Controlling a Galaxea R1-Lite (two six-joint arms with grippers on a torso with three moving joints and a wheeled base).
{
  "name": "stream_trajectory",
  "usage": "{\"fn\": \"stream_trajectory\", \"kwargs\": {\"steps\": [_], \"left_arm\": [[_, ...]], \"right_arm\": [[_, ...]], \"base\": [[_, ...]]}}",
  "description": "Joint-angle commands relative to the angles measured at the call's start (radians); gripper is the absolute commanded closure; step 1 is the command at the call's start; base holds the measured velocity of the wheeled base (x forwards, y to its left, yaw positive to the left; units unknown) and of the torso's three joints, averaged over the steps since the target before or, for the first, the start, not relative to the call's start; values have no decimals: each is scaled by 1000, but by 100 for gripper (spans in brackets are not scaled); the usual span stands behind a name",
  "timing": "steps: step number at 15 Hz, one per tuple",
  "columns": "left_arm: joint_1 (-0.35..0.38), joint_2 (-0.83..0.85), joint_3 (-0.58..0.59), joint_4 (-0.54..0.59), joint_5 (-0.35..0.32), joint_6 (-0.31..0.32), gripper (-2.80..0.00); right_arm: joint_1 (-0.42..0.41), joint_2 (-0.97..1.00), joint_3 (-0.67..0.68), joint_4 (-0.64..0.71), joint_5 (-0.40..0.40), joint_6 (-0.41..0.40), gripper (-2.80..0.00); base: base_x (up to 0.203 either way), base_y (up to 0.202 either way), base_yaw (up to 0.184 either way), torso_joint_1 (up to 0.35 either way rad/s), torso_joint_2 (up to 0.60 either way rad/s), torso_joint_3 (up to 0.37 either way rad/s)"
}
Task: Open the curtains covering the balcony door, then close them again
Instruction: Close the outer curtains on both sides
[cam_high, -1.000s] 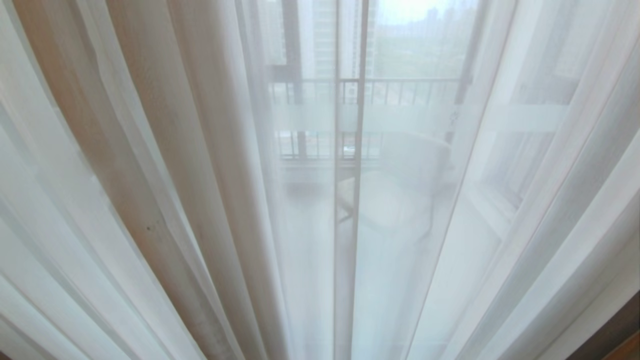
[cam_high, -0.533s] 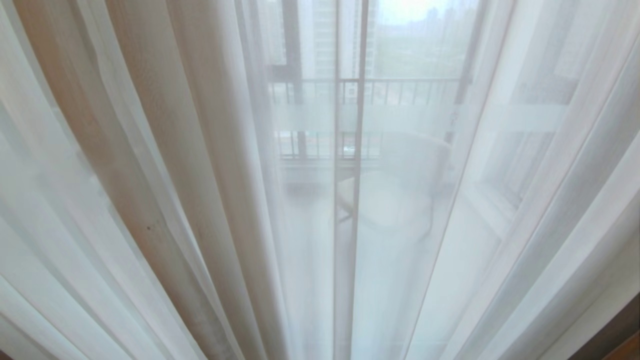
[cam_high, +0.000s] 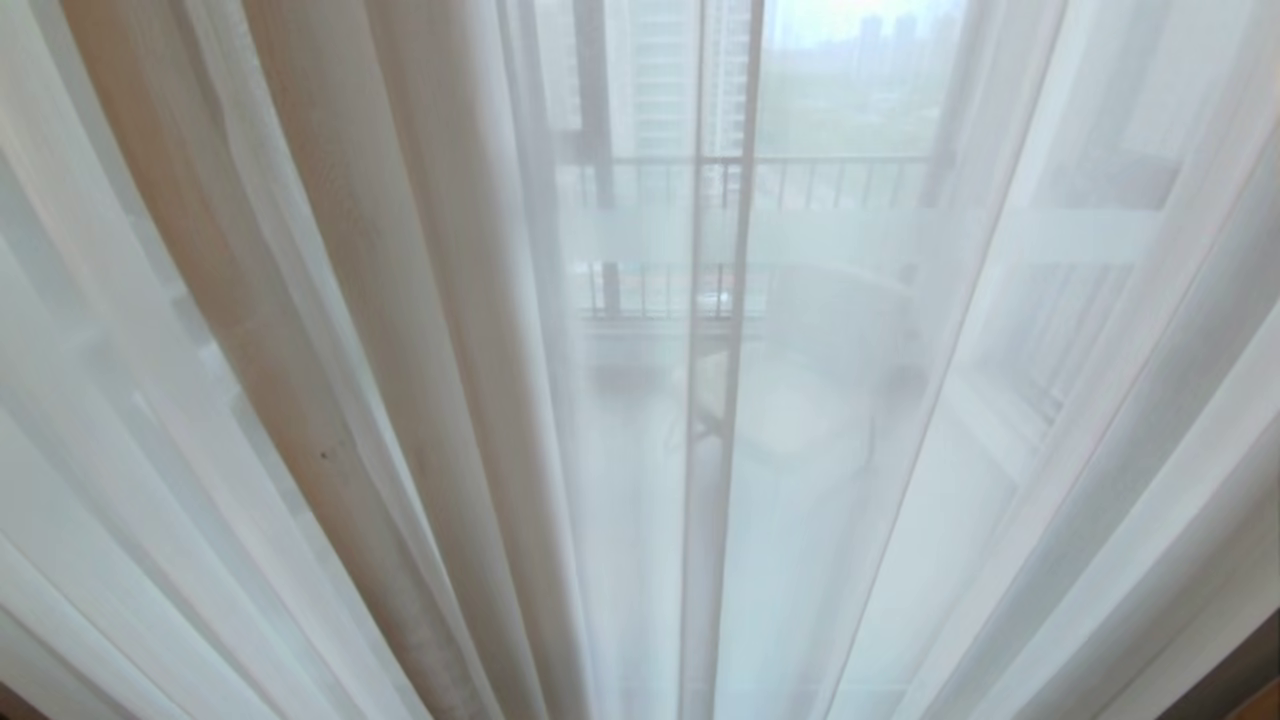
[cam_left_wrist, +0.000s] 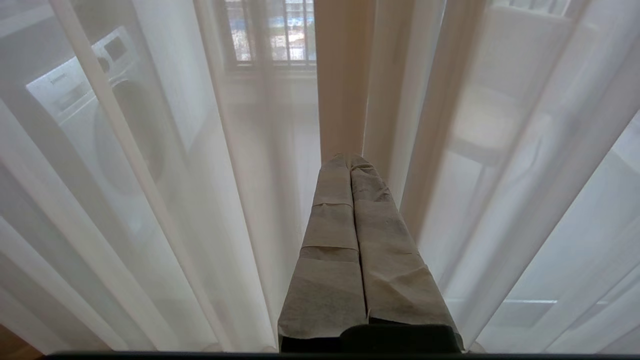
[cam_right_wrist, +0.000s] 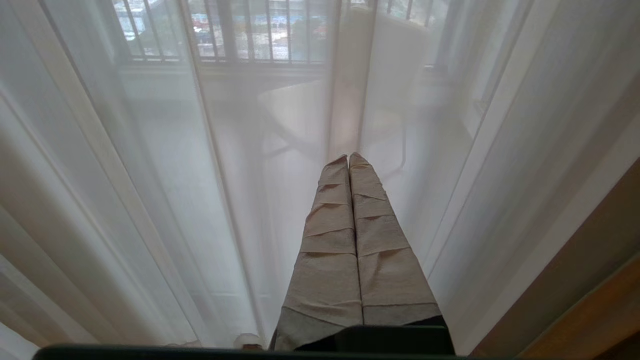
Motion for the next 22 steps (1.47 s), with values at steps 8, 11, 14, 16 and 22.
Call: {"fn": "stream_trajectory", "kwargs": {"steps": [8, 11, 14, 16, 22], "left_arm": [[1, -2, -1, 2, 2, -30, 0], [1, -2, -1, 2, 3, -32, 0], [1, -2, -1, 2, 5, -37, 0], [1, -2, -1, 2, 4, -38, 0], [0, -2, -1, 2, 5, -38, 0]], "right_arm": [[0, 1, 0, -1, 0, 1, 0], [-1, 1, 0, -1, 0, 0, 0], [0, 1, 0, -1, 0, 1, 0], [0, 1, 0, -1, 0, 0, 0], [0, 4, -4, 11, 2, 1, 0]], "base": [[0, 190, 1, 3, 2, 3], [0, 194, 0, 3, 3, 5], [0, 192, -1, 4, 3, 2], [0, 194, 0, 3, -2, 3], [0, 193, 1, 1, 2, 4]]}}
